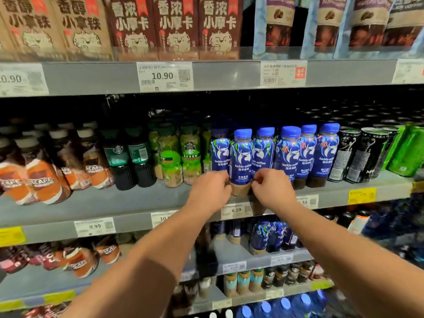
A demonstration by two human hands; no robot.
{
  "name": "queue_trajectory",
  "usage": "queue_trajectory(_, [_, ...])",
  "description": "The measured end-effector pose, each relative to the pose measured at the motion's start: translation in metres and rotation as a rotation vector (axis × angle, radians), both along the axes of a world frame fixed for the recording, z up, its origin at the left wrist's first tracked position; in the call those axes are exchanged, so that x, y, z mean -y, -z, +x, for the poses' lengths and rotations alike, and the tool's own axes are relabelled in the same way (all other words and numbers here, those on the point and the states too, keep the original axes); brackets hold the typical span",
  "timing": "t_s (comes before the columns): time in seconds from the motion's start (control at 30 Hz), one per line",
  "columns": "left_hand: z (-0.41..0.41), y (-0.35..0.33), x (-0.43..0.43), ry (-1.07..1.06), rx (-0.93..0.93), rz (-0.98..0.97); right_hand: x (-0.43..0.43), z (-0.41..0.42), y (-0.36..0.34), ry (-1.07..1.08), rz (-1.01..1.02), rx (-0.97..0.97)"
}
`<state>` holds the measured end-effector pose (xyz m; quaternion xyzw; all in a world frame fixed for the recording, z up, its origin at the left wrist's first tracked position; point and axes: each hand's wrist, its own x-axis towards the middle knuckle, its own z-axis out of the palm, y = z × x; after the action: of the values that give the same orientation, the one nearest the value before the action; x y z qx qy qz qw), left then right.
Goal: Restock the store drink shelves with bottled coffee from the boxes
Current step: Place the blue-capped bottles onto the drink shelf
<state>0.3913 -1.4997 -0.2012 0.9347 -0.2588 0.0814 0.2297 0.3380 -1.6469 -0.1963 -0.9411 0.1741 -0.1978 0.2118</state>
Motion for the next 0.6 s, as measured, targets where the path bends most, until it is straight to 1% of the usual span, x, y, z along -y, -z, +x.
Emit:
queue_trajectory(0.07, [-0.002, -0.010, -0.009, 0.027, 0.061, 0.149, -0.002, -0.002, -0.013, -0.025, -0.187, -0.116])
queue_trajectory(0.13, [-0.007, -0.015, -0.016, 0.042, 0.087, 0.214, -0.010, -0.006, -0.023, -0.071, -0.376, -0.202])
queue_trajectory(0.2, [-0.018, -0.016, -0.021, 0.051, 0.112, 0.262, -0.020, -0.012, -0.027, -0.104, -0.479, -0.243])
queue_trajectory(0.37, [-0.066, -0.014, -0.034, 0.003, 0.108, 0.364, -0.046, -0.045, -0.021, -0.167, -0.514, -0.383])
queue_trajectory(0.43, [-0.089, -0.014, -0.039, -0.037, 0.086, 0.410, -0.051, -0.063, -0.018, -0.198, -0.522, -0.400])
queue_trajectory(0.6, [-0.155, -0.005, -0.063, -0.168, 0.014, 0.451, -0.063, -0.114, -0.010, -0.305, -0.565, -0.440])
